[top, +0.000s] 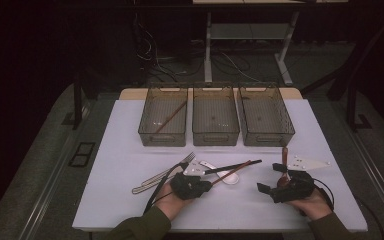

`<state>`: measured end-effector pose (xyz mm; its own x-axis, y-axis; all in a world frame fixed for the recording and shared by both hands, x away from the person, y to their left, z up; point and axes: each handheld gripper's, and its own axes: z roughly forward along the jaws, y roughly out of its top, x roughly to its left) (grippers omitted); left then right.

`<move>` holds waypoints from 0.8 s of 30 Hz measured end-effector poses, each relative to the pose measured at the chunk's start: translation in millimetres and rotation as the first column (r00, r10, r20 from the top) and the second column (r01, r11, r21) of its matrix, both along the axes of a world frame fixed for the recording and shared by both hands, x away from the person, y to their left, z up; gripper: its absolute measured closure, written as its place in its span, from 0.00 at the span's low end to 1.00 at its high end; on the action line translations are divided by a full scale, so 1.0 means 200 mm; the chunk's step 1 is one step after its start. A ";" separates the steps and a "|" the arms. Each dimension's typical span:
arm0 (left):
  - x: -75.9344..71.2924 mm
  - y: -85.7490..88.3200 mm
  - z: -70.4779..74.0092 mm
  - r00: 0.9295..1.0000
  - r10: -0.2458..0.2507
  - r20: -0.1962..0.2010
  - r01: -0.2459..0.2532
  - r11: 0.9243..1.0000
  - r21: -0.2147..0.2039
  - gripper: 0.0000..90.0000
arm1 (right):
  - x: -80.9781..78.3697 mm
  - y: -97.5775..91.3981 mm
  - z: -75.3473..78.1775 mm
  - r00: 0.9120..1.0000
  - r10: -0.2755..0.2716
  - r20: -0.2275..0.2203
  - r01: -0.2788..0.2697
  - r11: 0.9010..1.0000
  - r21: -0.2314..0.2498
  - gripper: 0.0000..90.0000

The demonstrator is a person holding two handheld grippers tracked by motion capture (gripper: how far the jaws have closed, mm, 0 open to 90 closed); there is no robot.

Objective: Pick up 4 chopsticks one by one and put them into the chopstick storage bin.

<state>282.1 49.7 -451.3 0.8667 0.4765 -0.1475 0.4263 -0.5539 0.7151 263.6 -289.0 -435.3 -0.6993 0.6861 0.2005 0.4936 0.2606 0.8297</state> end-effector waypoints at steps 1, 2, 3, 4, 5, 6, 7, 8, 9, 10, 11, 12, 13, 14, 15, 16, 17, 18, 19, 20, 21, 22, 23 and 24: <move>0.00 0.00 0.00 1.000 -0.001 -0.001 0.001 1.000 0.000 0.92 | 0.00 0.00 0.00 1.000 -0.001 -0.001 0.001 1.000 0.000 0.01; 0.00 0.00 0.00 1.000 -0.002 -0.002 0.002 1.000 0.000 0.92 | 0.00 0.00 0.00 1.000 0.000 -0.001 0.000 1.000 0.000 0.01; 0.00 0.00 0.00 1.000 -0.001 -0.003 0.001 1.000 0.000 0.92 | 0.00 0.00 0.00 1.000 0.001 -0.001 -0.001 1.000 -0.001 0.01; 0.00 0.00 0.00 1.000 -0.001 -0.003 0.001 1.000 0.000 0.92 | 0.00 0.00 0.00 1.000 0.001 -0.001 -0.001 1.000 -0.001 0.01; 0.00 0.00 0.00 1.000 0.000 -0.002 0.000 1.000 0.000 0.92 | 0.00 0.00 0.00 1.000 0.001 -0.001 -0.001 1.000 -0.001 0.01; 0.00 0.00 0.00 1.000 0.000 -0.002 0.000 1.000 0.001 0.92 | 0.00 0.00 0.00 1.000 0.001 -0.002 -0.001 1.000 -0.001 0.01; 0.00 0.00 0.00 1.000 -0.001 -0.003 0.001 1.000 0.000 0.92 | 0.00 0.00 0.00 1.000 0.001 -0.002 -0.001 1.000 0.000 0.01; 0.00 0.00 0.00 1.000 -0.001 -0.002 0.001 1.000 0.000 0.92 | 0.00 0.00 0.00 1.000 0.001 -0.001 -0.001 1.000 0.000 0.01; 0.00 0.00 0.00 1.000 -0.001 -0.001 0.001 1.000 0.000 0.92 | 0.00 0.00 0.00 1.000 0.001 -0.001 -0.001 1.000 -0.001 0.01; 0.00 0.01 0.00 1.000 -0.002 0.001 0.002 1.000 0.003 0.92 | 0.00 0.00 0.00 1.000 0.001 -0.002 -0.001 1.000 0.000 0.01; 0.01 0.01 0.00 1.000 -0.004 0.005 0.004 1.000 0.004 0.92 | 0.00 0.00 0.00 1.000 0.002 -0.002 -0.002 1.000 -0.001 0.01; 0.01 0.01 0.01 1.000 -0.002 0.003 0.002 1.000 0.003 0.92 | 0.00 0.00 0.00 1.000 0.003 -0.001 -0.003 1.000 -0.001 0.01; 0.01 0.01 0.01 1.000 0.002 0.000 -0.002 1.000 -0.001 0.92 | 0.00 0.00 0.00 1.000 0.003 -0.001 -0.003 1.000 -0.001 0.01; 0.01 0.02 0.01 1.000 -0.004 0.002 0.004 1.000 0.005 0.92 | 0.00 0.00 0.00 1.000 0.002 -0.001 -0.002 1.000 -0.002 0.01; 0.01 0.02 0.01 1.000 0.001 0.004 -0.001 1.000 -0.009 0.92 | 0.00 0.00 0.00 1.000 0.003 -0.001 -0.003 1.000 -0.001 0.01; 0.01 0.02 0.02 1.000 -0.005 0.004 0.005 1.000 -0.003 0.92 | 0.00 0.00 0.00 1.000 0.003 -0.001 -0.003 1.000 -0.001 0.01; 0.01 0.03 0.02 1.000 -0.003 0.005 0.003 1.000 -0.008 0.92 | 0.00 0.00 0.00 1.000 0.002 -0.002 -0.002 1.000 -0.001 0.01; 0.01 0.03 0.03 1.000 -0.011 0.008 0.011 1.000 -0.002 0.92 | 0.00 0.00 0.00 1.000 0.003 -0.002 -0.003 1.000 -0.001 0.01; 0.01 0.03 0.03 1.000 -0.012 0.010 0.012 1.000 -0.009 0.93 | 0.00 0.00 0.00 1.000 0.002 -0.002 -0.002 1.000 -0.001 0.01; 0.01 0.04 0.03 1.000 -0.013 0.010 0.013 1.000 -0.013 0.93 | 0.00 0.00 0.00 1.000 0.002 -0.002 -0.002 1.000 -0.001 0.01; 0.01 0.04 0.04 1.000 -0.008 0.009 0.008 1.000 -0.021 0.93 | 0.00 0.00 0.00 1.000 0.001 -0.002 -0.001 1.000 -0.001 0.01; 0.01 0.04 0.04 1.000 -0.010 0.009 0.010 1.000 -0.028 0.93 | 0.00 0.00 0.00 1.000 0.001 -0.003 -0.001 1.000 -0.001 0.01; 0.00 0.04 0.04 1.000 -0.008 0.008 0.008 0.999 -0.035 0.93 | 0.00 0.00 0.00 1.000 0.001 -0.002 -0.001 1.000 -0.001 0.01; 0.00 0.04 0.05 1.000 -0.007 0.009 0.007 0.999 -0.041 0.93 | 0.00 0.00 0.00 1.000 0.002 -0.003 -0.002 1.000 -0.001 0.01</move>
